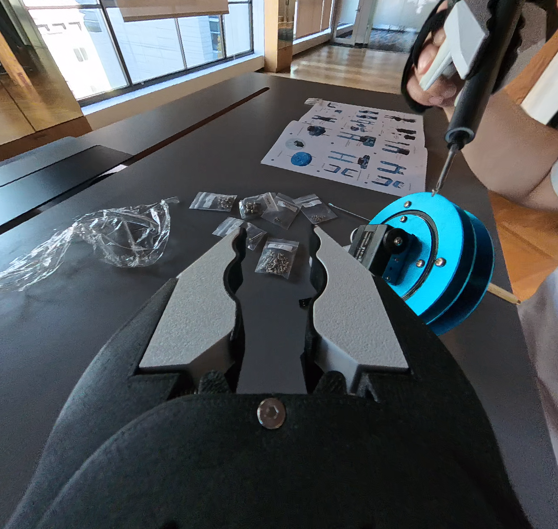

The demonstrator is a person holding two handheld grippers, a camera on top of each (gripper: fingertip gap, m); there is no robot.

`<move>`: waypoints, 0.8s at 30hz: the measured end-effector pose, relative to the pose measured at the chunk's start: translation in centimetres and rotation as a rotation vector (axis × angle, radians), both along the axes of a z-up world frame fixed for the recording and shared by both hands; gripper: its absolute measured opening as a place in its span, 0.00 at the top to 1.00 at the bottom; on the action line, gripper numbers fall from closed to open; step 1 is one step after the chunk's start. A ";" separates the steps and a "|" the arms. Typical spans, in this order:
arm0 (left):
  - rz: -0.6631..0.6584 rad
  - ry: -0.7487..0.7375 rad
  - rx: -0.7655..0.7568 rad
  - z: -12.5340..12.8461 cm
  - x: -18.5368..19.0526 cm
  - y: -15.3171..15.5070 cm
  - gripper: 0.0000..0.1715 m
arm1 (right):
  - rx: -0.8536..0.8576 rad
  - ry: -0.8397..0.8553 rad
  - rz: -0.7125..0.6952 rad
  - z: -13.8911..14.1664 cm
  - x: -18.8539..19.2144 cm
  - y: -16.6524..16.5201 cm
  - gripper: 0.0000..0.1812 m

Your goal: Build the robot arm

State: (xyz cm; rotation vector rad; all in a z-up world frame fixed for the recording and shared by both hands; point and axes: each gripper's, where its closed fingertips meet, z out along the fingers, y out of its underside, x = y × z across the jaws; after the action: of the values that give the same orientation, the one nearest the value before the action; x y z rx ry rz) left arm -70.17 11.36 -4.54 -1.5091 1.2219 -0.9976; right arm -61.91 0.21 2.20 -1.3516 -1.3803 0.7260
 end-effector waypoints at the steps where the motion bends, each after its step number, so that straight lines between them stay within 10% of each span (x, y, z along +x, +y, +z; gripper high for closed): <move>1: -0.012 -0.011 -0.010 -0.3 0.1 -0.1 0.76 | 0.014 -0.040 0.007 -0.1 -0.4 0.0 0.91; 24: -0.025 -0.008 -0.056 -2.0 -0.7 -0.7 0.77 | 0.043 -0.311 0.115 -1.4 -2.0 -0.1 0.91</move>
State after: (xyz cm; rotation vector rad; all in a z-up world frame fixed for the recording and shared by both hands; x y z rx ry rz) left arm -70.90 10.67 -6.54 -1.5348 1.2190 -1.0607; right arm -63.89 0.11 0.77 -1.4017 -1.7212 0.5728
